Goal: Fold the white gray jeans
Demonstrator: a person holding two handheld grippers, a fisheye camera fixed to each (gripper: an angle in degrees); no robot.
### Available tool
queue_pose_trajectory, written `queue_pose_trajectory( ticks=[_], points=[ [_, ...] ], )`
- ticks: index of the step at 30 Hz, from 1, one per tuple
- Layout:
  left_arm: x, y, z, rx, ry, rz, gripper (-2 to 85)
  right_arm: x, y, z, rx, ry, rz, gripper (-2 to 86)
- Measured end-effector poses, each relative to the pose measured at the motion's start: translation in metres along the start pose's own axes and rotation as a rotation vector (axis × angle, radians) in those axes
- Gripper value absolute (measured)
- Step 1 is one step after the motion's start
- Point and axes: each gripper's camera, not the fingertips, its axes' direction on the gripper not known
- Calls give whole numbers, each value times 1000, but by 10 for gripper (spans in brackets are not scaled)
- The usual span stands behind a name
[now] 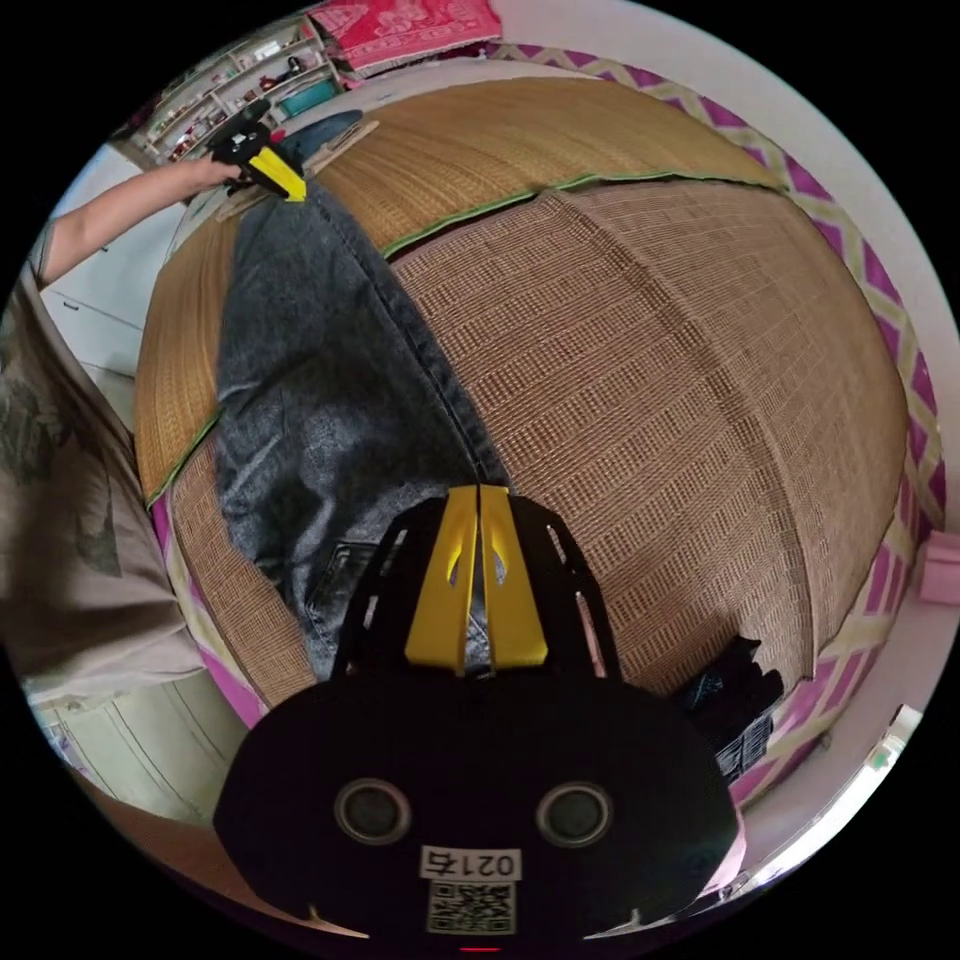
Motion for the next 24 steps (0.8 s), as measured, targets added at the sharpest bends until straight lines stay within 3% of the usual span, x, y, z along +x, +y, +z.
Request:
queue_pose_trajectory(
  ticks=[8, 12, 15, 19, 21, 23, 24],
  points=[
    [-38, -21, 30, -88, 44, -102, -9, 19, -12, 15, -89, -36, 149, -10],
    [-57, 28, 2, 3, 98, -220, -9, 24, 5, -8, -43, -122, 244, -9],
    [-59, 82, -35, 119, 83, -332, -10, 15, 28, -45, 65, -53, 323, -5],
    [0, 115, -52, 205, 89, -176, -10, -45, 36, -67, 210, -10, 195, -9],
    [45, 118, -28, 120, -12, -78, -10, -78, 29, -51, 147, 65, 108, -9],
    [53, 129, -2, 29, -106, -109, -10, -94, 25, -19, -4, 181, 90, -9],
    [43, 149, -9, 115, -82, -180, -10, -96, 29, 5, -132, 269, 111, -9]
  ],
)
